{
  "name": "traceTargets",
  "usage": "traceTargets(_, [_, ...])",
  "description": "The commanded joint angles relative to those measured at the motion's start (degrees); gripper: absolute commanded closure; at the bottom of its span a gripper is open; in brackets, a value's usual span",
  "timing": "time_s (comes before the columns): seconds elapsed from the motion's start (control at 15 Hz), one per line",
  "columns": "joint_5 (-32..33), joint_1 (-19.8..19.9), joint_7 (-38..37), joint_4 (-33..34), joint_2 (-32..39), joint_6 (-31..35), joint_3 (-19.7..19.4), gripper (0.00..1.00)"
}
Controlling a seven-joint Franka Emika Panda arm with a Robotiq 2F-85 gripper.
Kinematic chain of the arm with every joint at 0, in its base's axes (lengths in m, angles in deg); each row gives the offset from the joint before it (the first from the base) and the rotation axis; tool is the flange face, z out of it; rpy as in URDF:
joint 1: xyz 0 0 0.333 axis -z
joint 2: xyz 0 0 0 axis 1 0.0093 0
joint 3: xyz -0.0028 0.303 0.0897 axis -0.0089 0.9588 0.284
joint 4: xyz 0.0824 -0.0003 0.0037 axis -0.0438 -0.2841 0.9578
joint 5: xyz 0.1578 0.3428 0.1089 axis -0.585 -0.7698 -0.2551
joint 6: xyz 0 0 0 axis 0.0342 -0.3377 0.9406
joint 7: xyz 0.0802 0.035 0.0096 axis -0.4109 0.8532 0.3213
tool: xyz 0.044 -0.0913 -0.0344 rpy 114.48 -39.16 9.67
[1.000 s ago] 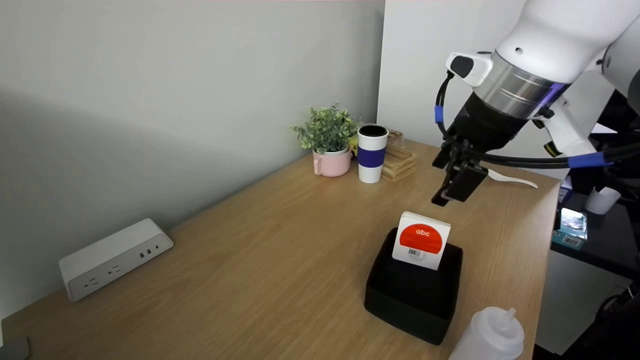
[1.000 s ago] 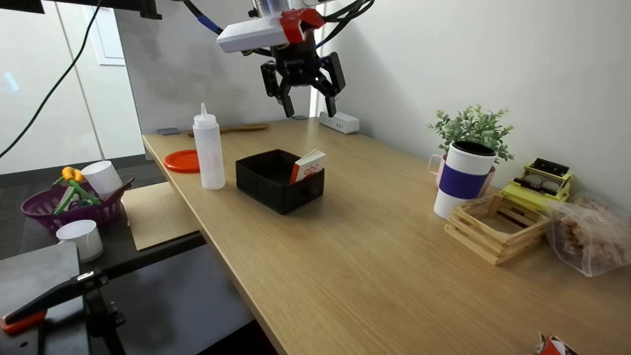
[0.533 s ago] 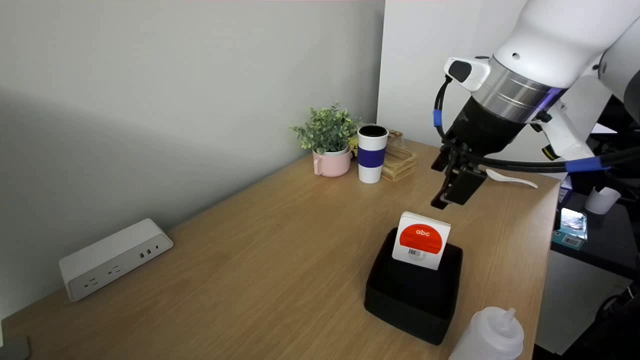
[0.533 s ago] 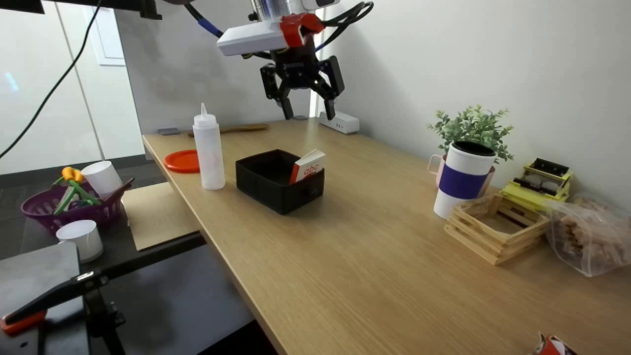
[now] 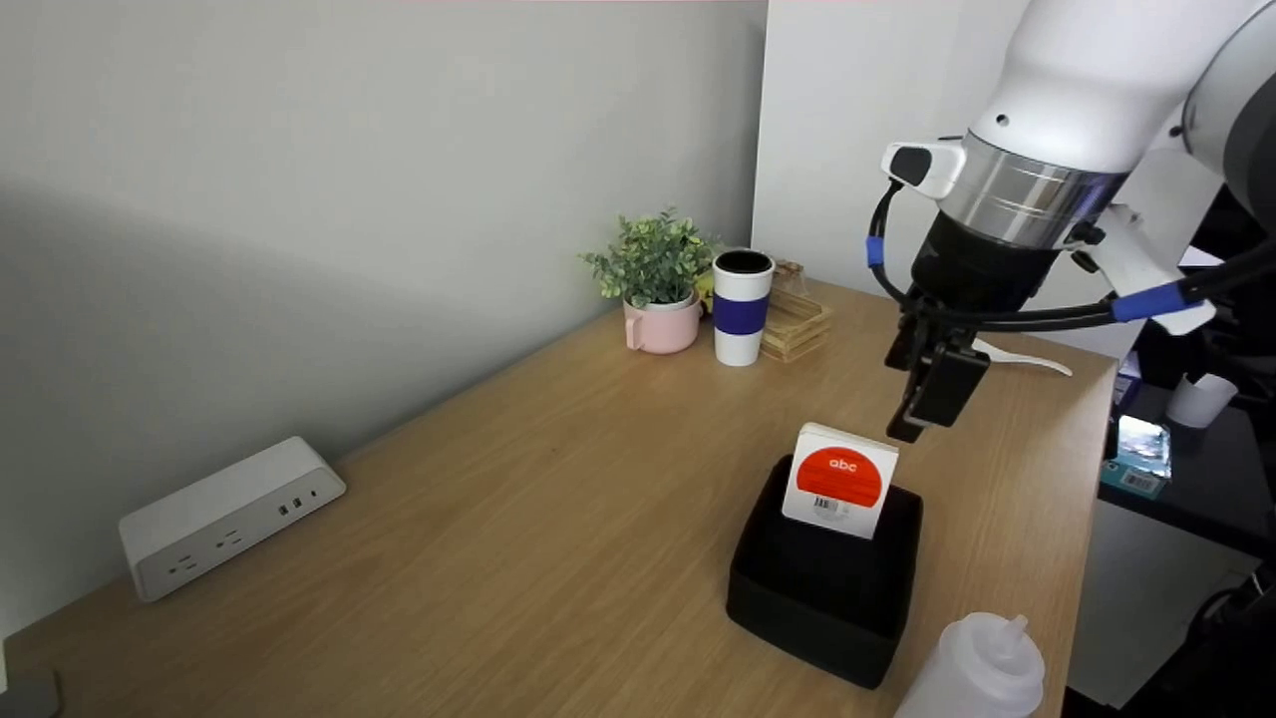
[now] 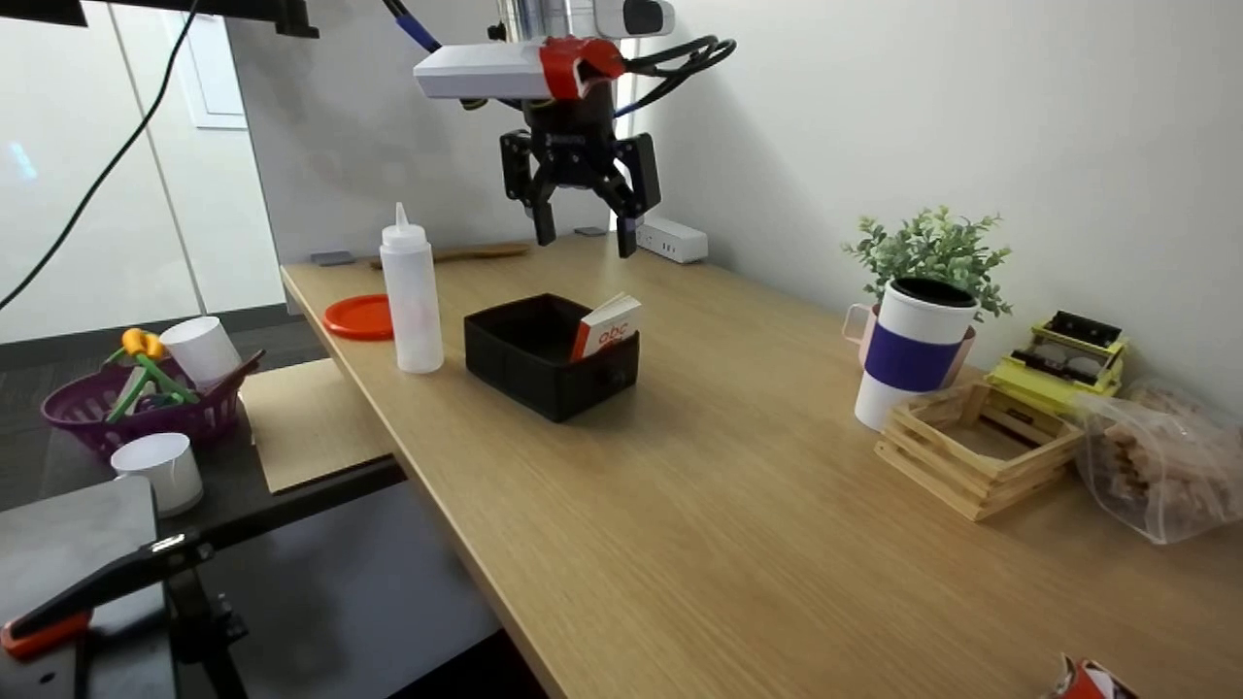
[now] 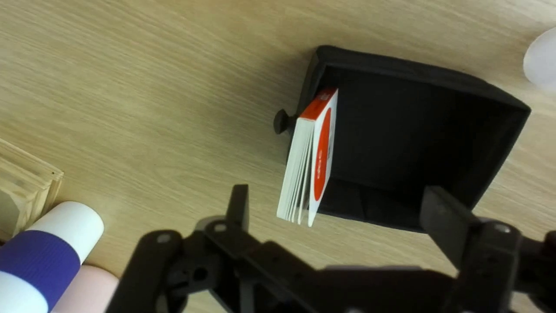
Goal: Remove the white and orange book from the black box and put it on the table
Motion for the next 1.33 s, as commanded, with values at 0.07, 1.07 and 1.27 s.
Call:
traceTargets(0.07, [-4.82,0.41,7.99,2.92,0.56,-7.23,0.3,0.0])
traceTargets(1.07, [-7.98,2.5,17.87,7.75,6.31,-7.33,-0.1,0.0])
traceTargets(1.27, [-11.98,3.41,23.12,10.79,9.15,-7.66,0.55,0.0])
